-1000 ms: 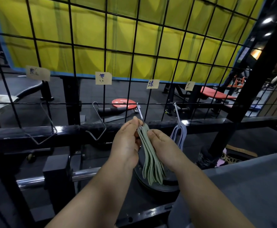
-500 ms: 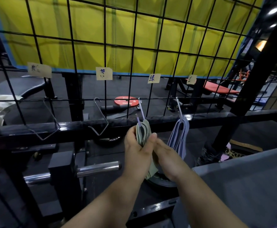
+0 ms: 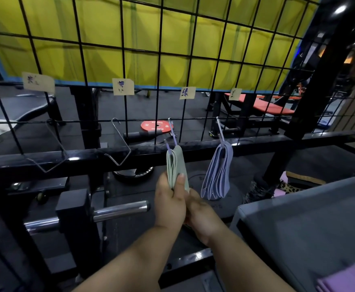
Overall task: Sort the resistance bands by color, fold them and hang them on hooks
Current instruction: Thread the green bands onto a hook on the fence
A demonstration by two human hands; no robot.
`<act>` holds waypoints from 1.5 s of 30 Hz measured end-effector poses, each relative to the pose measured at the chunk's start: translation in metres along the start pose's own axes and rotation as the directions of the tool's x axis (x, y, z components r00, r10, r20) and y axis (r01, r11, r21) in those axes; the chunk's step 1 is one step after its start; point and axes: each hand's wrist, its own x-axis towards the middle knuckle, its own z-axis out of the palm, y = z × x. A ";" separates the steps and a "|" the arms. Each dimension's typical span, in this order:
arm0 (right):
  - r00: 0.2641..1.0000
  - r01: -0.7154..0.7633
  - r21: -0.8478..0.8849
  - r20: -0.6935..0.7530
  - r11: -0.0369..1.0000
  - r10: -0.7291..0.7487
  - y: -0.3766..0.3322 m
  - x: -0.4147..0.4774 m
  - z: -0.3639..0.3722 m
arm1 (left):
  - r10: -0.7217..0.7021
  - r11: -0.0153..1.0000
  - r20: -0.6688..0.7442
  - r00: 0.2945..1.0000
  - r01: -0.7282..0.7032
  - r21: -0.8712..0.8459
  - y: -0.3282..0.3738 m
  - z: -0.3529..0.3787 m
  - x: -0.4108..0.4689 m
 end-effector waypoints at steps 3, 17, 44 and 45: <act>1.000 0.015 -0.019 0.002 1.000 -0.015 0.001 -0.002 0.001 | 0.018 1.000 -0.021 1.000 -0.018 0.000 -0.002 0.001 -0.003; 0.997 -0.028 -0.074 -0.076 0.997 0.022 0.002 -0.007 -0.011 | 0.058 0.997 0.000 0.998 -0.058 0.046 -0.017 -0.001 -0.012; 0.997 0.026 -0.138 -0.071 0.990 -0.036 0.015 -0.005 -0.008 | 0.011 0.964 0.068 0.998 -0.029 0.265 -0.037 -0.011 -0.027; 0.997 0.034 -0.145 -0.063 0.989 -0.044 0.015 -0.005 -0.006 | 0.009 0.963 0.073 0.997 -0.028 0.268 -0.036 -0.011 -0.028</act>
